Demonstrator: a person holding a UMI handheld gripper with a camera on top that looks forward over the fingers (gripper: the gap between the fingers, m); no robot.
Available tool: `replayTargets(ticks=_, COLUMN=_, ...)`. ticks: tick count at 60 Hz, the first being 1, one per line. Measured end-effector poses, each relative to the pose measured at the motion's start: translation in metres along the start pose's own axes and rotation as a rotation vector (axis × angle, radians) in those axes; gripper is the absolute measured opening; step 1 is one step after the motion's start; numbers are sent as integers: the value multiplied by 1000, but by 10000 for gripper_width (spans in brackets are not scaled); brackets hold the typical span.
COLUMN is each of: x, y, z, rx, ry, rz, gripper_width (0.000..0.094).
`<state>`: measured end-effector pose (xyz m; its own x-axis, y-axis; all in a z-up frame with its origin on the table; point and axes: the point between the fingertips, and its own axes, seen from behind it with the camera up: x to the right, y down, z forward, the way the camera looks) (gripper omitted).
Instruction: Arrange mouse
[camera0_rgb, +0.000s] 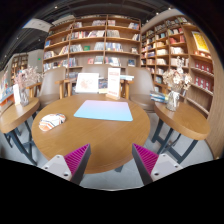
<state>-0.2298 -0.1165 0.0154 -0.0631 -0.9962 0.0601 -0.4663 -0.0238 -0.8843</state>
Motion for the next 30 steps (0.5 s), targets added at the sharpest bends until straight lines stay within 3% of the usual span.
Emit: replayTargets(ticks=30, x=-105, y=-8, z=-13, rx=22, ry=-78, rz=-46, gripper_width=856)
